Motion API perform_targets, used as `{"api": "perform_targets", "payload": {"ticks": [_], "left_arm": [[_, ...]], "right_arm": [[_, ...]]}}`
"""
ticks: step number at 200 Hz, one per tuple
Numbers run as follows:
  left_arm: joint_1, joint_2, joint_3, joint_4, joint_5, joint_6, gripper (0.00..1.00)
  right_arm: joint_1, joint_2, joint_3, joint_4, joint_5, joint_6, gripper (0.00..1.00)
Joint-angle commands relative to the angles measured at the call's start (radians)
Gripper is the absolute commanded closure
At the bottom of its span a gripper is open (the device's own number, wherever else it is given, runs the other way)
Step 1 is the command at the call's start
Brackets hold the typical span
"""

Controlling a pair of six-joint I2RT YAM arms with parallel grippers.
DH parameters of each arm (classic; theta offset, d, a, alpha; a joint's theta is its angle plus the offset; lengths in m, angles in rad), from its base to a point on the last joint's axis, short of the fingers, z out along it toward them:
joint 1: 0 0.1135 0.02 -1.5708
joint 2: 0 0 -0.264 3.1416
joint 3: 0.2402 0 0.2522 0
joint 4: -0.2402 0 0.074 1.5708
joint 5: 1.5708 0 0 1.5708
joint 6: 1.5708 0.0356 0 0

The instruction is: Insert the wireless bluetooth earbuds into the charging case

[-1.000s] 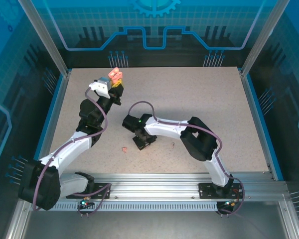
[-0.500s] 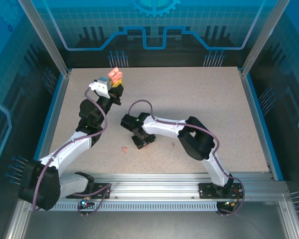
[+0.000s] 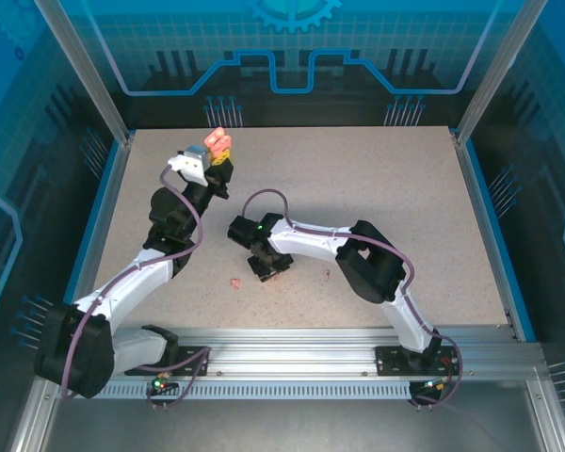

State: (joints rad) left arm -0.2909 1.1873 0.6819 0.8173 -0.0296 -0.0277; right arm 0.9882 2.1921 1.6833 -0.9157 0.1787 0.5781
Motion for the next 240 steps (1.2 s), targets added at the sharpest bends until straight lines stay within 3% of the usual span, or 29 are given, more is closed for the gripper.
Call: {"api": "perform_targets", "payload": {"ticks": [1,139,195,240], "left_arm": [[-0.002,-0.019,0.005,0.028,0.011,-0.021,1.0],[-0.002,-0.015,0.007,0.028,0.025,-0.036,1.0],[-0.002,-0.022,0.027,0.026,0.056,-0.04,1.0],[-0.003,-0.038,0.046,0.023,0.154,-0.043,1.0]], "right_arm": [[0.01,0.007,-0.026,-0.031,0.006,0.019,0.64],[0.0,-0.06,-0.108,0.009,0.036,0.031,0.73],[-0.024,-0.171,-0.166,0.059,0.106,0.025,0.73],[-0.086,-0.331,-0.179,0.091,0.21,-0.007,0.74]]}}
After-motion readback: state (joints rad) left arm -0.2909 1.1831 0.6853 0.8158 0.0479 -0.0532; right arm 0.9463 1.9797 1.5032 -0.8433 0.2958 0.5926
